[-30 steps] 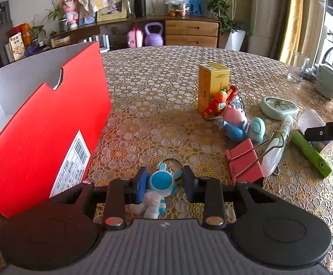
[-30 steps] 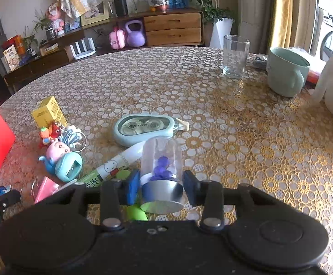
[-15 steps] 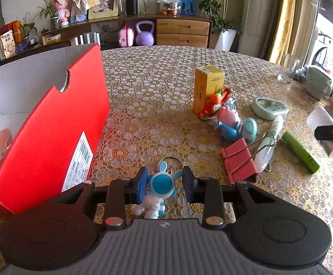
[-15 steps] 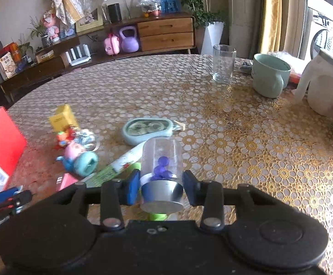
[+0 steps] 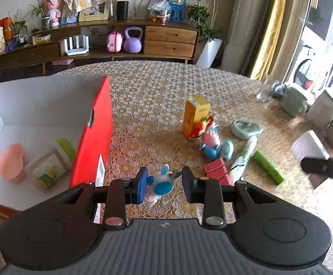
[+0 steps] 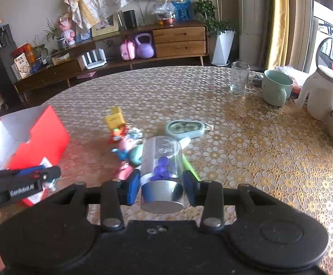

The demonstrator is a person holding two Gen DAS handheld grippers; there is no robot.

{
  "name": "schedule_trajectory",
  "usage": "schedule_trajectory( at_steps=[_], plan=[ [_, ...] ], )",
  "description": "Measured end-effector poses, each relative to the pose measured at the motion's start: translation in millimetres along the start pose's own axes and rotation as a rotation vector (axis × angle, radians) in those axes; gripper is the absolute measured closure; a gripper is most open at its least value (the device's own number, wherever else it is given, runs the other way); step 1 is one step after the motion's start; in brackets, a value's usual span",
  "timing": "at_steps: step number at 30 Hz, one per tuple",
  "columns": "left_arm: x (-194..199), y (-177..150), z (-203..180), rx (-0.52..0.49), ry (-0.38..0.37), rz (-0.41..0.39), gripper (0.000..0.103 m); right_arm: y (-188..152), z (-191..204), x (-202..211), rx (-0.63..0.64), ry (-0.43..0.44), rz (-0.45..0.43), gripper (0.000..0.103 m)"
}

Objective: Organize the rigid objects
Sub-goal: 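Lift both held items and carry them over the cardboard box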

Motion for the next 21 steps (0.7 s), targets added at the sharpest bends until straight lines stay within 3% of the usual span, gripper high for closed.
schedule_trajectory(
  at_steps=[11, 21],
  plan=[
    [53.4, 38.9, 32.5, 0.025, -0.073, -0.043, 0.072, 5.8, 64.9, 30.5, 0.06, 0.062, -0.028, 0.063],
    [70.2, 58.7, 84.9, 0.048, -0.038, -0.049, 0.072, 15.8, 135.2, 31.3, 0.14, 0.151, -0.033, 0.063]
  ],
)
Point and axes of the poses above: each gripper's, at about its wrist camera, not at the fingertips, and x roughly against the way its jaws point, z to its left, y to its top, the point moved 3 cm from there along -x, roughly the way its jaws point, and after that the axes turned 6 degrees about -z, right-handed, at the moved point
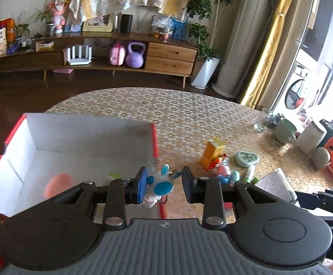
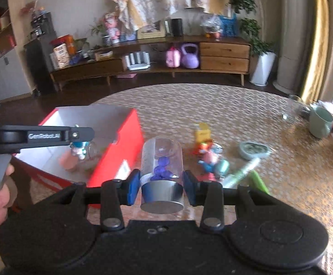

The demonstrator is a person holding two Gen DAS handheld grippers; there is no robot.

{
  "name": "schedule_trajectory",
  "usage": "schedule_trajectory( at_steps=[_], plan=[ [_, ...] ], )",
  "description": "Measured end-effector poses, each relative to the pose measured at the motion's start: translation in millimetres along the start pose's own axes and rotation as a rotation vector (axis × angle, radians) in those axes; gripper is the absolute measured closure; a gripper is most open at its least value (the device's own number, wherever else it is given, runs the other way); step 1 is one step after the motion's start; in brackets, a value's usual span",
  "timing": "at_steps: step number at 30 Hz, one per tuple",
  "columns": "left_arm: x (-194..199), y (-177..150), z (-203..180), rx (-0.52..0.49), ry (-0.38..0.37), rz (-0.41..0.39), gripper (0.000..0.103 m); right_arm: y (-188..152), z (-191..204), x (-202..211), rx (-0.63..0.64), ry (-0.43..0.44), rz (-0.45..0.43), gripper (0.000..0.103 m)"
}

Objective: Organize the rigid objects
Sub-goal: 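Lift both held items and carry them over the cardboard box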

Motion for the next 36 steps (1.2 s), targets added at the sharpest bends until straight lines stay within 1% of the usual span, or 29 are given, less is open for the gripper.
schedule_trajectory(
  at_steps=[8, 14, 21, 23, 27, 33, 36],
  plan=[
    [3.4, 10.5, 53.8, 0.017, 0.07, 0.007, 0.072, 11.3, 47.2, -23.0, 0.057, 0.06, 0.021, 0.063],
    [-0.3, 19.1, 99.1, 0.025, 0.128, 0.015, 0.072, 15.1, 68.4, -44.8, 0.082, 0.093, 0.045, 0.063],
    [-24.5, 20.8, 142.0, 0.03, 0.171, 0.084, 0.072, 19.1, 89.3, -77.6, 0.098, 0.113, 0.089, 0.063],
    [-32.6, 18.5, 150.8, 0.034, 0.183, 0.099, 0.072, 19.5, 95.2, -88.3, 0.101, 0.109, 0.104, 0.063],
    [-50.4, 14.5, 161.8, 0.008, 0.206, 0.139, 0.072, 21.6, 107.7, -112.2, 0.114, 0.112, 0.131, 0.063],
    [-76.7, 10.2, 176.2, -0.024, 0.237, 0.177, 0.072, 22.7, 129.4, -147.7, 0.126, 0.128, 0.174, 0.063],
    [-88.8, 10.9, 181.0, -0.044, 0.25, 0.194, 0.072, 24.3, 138.4, -165.7, 0.143, 0.12, 0.191, 0.063]
  ],
)
Point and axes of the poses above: each gripper's, at about its wrist camera, not at the fingertips, and x roughly against the way its jaws point, z to its left, y to its top, the point moved 3 cm from there along -x, roughly the way its jaws point, and after that the axes turned 6 degrees about -z, right-handed, at the moved point
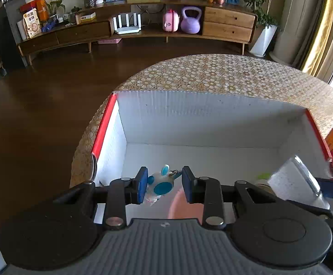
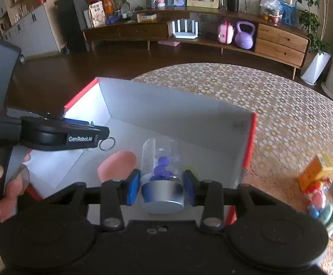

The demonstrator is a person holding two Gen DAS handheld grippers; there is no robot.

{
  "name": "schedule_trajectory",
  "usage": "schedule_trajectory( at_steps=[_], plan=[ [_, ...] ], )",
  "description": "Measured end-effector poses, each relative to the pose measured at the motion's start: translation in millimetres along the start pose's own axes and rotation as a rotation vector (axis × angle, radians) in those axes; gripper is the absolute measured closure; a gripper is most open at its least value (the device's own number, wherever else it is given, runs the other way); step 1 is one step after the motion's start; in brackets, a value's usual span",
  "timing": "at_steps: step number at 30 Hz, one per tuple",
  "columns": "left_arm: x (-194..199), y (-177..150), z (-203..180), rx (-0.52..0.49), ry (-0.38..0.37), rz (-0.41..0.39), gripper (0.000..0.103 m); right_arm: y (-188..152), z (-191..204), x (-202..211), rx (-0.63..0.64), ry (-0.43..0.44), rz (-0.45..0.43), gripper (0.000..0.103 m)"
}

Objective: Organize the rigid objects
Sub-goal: 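Lift both held items and carry them over the cardboard box, then lower the toy figure and clear cup into the box and open both tools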

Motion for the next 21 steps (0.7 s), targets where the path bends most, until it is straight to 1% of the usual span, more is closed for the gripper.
schedule_trajectory(
  at_steps=[4, 8, 11, 17, 19, 21],
  plan=[
    [-14.5, 1.8, 1.5, -0.012, 0.002, 0.034, 0.072, 6.2, 4.7, -22.8, 0.01, -0.011, 0.036, 0.063],
    [-26.2, -0.1, 2.0, -0.022, -0.005, 0.07, 0.072, 4.6, 9.0, -39.1, 0.04, -0.026, 0.076, 0.063],
    [-30.7, -2.0, 1.1, -0.033, -0.009, 0.089, 0.072, 3.1, 13.0, -45.9, 0.06, -0.031, 0.098, 0.063],
    [-38.7, -4.7, 1.7, -0.021, -0.021, 0.147, 0.072, -1.2, 18.0, -54.3, 0.079, -0.039, 0.14, 0.063],
    [-41.5, -6.3, 0.9, -0.026, -0.036, 0.174, 0.072, -3.4, 20.3, -57.7, 0.088, -0.04, 0.159, 0.063],
    [-42.1, -6.7, -0.2, -0.039, -0.038, 0.18, 0.072, -4.1, 19.7, -59.0, 0.079, -0.044, 0.168, 0.063]
  ],
)
Point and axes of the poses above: each gripper's, at about its wrist camera, not at the fingertips, and x roughly against the way its jaws point, z to its left, y to its top, the point moved 3 cm from there along -x, roughly the way its jaws point, and after that the axes turned 6 degrees about -z, right-handed, at the moved point
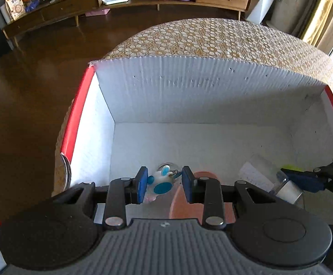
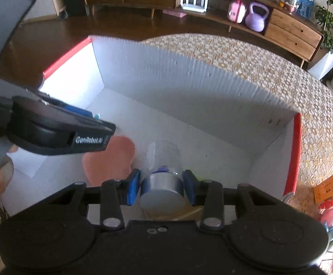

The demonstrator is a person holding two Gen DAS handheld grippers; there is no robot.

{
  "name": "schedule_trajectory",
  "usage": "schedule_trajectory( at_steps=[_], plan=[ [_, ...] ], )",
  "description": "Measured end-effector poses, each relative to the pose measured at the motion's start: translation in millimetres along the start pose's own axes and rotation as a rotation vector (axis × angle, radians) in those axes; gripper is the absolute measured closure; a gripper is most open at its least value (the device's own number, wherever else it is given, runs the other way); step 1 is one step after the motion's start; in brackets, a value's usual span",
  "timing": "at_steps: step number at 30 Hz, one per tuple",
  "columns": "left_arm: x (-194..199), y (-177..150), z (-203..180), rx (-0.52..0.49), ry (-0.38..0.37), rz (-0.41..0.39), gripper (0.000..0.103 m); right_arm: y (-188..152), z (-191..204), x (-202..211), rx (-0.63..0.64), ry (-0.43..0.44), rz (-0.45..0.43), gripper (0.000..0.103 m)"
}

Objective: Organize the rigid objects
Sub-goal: 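Lower the toy figure and clear cup into the box and open both tools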

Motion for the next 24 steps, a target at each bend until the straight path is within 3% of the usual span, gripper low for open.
schedule_trajectory(
  at_steps=[9, 19, 24],
  plan=[
    [-0.6, -0.8, -5.2, -0.019, -0.007, 0.025, 0.071, -2.6, -2.2, 3.1, -0.022, 0.025, -0.002, 0.061],
    [0.3, -2.7, -5.1, -0.017, -0.017, 0.027, 0.07, -7.9, -7.3, 28.6, -0.031, 0.071, -0.065, 0.047],
    [10.3, -5.1, -4.2, 0.003, -0.037, -0.009, 0.055, -12.1, -14.4, 46.4, -0.046, 0.093, -0.104, 0.046]
  ],
)
Point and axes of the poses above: each gripper's, at about its wrist camera, not at the fingertips, and x roughly against the way its jaws point, z to its left, y to its top, the point moved 3 cm from there along -x, roughly the way its jaws point, and after that the axes turned 6 degrees about -z, right-handed, at the moved point
